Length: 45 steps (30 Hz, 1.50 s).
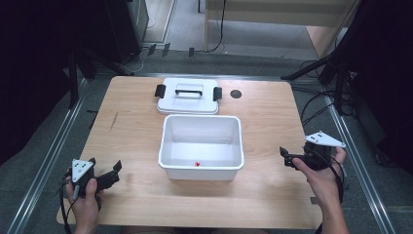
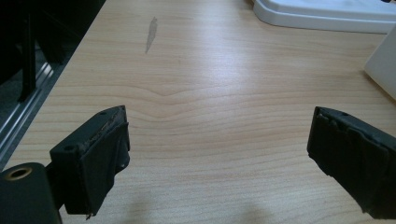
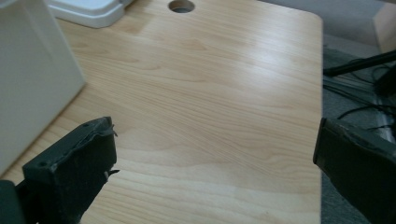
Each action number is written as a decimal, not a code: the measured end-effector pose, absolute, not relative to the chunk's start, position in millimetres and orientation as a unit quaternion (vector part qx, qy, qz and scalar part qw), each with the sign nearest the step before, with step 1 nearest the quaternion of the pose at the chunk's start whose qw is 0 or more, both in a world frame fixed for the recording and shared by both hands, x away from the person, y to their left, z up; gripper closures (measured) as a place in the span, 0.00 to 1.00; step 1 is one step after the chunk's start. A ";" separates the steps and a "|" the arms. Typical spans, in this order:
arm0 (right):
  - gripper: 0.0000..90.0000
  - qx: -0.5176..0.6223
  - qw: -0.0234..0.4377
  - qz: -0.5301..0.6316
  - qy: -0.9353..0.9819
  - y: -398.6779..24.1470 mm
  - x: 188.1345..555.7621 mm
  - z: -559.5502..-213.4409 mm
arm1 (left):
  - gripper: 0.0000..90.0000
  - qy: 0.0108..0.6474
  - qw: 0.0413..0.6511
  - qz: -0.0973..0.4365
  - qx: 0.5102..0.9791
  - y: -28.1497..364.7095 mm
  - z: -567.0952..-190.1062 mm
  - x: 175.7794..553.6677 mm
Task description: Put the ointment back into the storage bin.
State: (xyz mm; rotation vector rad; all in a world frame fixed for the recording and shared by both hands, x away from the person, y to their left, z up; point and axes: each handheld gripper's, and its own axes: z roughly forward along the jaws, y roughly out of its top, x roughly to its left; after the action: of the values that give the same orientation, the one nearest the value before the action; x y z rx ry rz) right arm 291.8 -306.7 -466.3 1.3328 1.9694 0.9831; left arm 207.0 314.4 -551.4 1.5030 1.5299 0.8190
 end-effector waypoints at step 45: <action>0.05 0.571 0.280 0.432 0.640 -368.1 223.2 -546.3 | 0.07 0.610 0.410 0.321 0.598 315.2 -551.3 206.8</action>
State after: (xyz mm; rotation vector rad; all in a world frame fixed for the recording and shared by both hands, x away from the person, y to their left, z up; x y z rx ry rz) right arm 223.2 -368.1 -546.3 1.5310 1.7163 1.1574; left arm 206.8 315.2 -551.3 1.5045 1.5346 0.8079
